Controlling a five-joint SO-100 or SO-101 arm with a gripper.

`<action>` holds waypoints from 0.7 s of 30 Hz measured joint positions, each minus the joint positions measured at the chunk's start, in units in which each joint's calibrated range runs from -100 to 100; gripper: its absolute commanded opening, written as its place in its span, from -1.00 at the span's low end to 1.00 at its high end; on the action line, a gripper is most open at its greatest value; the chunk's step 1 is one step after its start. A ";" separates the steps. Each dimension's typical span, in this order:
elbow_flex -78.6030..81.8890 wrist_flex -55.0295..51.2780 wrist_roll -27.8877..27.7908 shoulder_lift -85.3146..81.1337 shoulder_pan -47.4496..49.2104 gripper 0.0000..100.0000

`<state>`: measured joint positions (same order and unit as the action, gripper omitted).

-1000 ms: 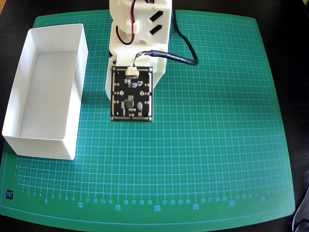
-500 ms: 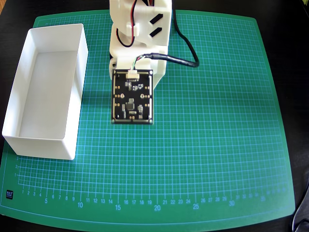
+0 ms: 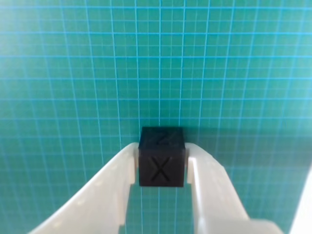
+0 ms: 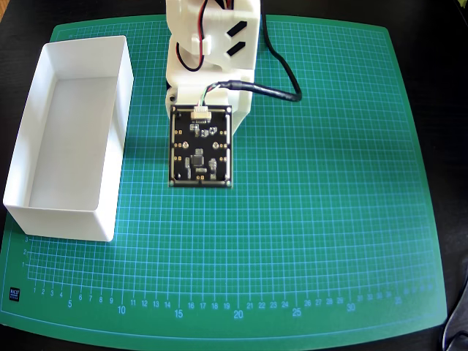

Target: Grab the black cube and put it in the white bin

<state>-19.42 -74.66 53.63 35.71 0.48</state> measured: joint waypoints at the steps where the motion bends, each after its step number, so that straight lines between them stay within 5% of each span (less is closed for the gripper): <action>1: 0.00 -0.51 -0.16 -0.85 0.00 -0.85; 12: 0.09 -16.30 -0.21 -24.15 -0.17 -0.85; 21: 0.09 -20.56 -2.37 -33.76 -12.91 -0.85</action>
<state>-19.33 -95.22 51.25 1.96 -12.43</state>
